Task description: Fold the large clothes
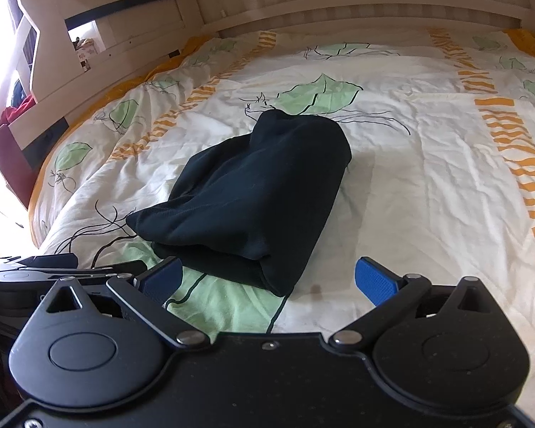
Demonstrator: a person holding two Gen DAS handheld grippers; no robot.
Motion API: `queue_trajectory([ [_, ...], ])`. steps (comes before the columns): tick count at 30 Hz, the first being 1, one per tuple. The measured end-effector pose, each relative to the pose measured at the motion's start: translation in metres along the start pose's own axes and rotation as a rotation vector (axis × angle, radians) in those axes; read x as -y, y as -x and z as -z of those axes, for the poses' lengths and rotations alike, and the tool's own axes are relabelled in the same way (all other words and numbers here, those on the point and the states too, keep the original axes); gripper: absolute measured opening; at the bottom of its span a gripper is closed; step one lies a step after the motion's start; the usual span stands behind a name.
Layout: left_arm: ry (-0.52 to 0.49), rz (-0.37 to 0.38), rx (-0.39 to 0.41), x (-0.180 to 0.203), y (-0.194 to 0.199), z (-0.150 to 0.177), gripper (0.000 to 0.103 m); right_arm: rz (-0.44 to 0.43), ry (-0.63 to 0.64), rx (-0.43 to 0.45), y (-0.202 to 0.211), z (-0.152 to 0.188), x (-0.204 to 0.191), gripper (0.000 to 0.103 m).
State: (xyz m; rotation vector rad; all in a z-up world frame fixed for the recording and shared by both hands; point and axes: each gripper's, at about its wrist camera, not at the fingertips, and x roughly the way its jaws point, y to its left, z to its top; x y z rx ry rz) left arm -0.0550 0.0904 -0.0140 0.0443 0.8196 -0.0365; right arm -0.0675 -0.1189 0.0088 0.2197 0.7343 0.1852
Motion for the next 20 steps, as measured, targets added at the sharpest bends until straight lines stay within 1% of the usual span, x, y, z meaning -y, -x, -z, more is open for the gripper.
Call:
queue_trajectory([
  [12, 0.025, 0.008, -0.023, 0.0004, -0.0053, -0.0005, 0.102, -0.006, -0.001, -0.004, -0.0039, -0.002, 0.0005, 0.102],
  [20, 0.039, -0.001, -0.021, -0.0032, -0.0054, -0.0004, 0.102, -0.004, 0.009, -0.013, -0.0046, -0.0018, 0.0002, 0.102],
])
